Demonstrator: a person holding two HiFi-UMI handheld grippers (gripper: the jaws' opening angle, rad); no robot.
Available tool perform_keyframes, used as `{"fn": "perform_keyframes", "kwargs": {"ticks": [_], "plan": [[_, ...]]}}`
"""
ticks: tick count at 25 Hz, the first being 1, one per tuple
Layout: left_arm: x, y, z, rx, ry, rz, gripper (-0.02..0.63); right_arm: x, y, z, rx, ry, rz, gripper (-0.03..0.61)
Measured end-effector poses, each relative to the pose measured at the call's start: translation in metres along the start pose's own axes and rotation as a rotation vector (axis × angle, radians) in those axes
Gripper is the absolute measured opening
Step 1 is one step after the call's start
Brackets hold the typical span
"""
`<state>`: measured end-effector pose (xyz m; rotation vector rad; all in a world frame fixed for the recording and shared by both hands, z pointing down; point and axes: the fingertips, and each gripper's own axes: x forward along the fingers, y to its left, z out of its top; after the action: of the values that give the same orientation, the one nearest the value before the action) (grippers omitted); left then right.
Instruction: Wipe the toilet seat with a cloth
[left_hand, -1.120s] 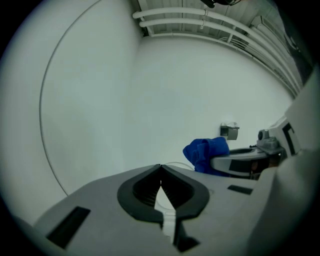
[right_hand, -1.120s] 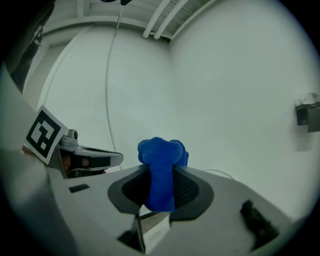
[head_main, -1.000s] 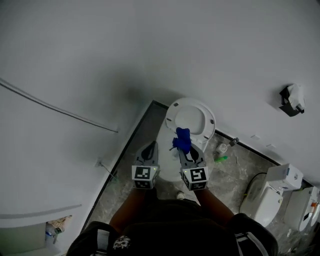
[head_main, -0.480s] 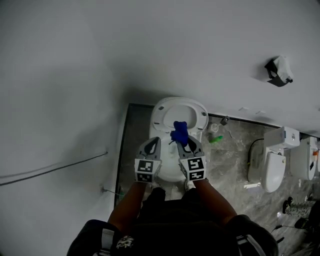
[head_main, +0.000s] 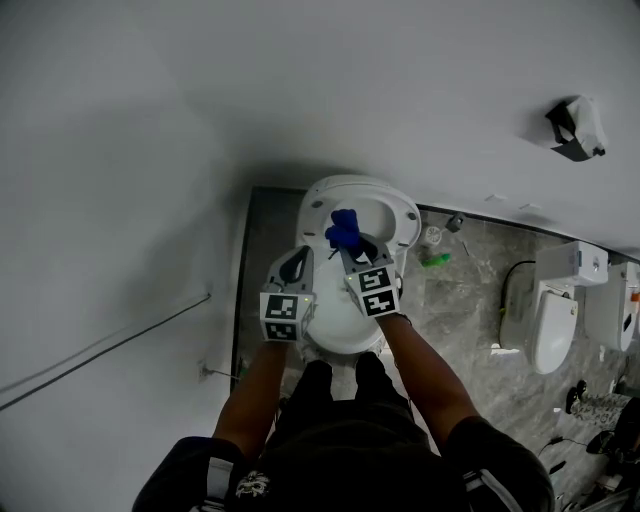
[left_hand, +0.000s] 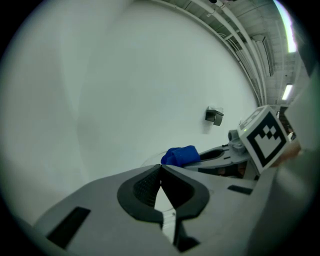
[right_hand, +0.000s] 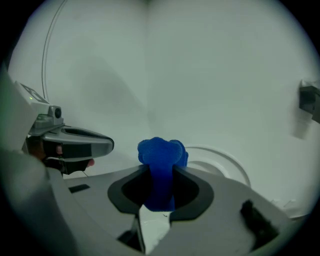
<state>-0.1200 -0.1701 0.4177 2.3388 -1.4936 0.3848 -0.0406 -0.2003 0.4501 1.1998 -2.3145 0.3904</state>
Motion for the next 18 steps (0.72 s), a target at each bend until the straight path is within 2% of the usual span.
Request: {"fn": "perform_keyframes", "kwargs": {"ticks": [9, 18], "plan": [[0.015, 0.012, -0.016, -0.019, 0.024, 0.037, 0.011, 0.069, -0.007, -0.015, -0.032, 0.087, 0.034, 0.098], [0.024, 0.011, -0.025, -0.028, 0.043, 0.037, 0.011, 0.079, -0.033, -0.001, -0.037, 0.019, -0.019, 0.098]]}}
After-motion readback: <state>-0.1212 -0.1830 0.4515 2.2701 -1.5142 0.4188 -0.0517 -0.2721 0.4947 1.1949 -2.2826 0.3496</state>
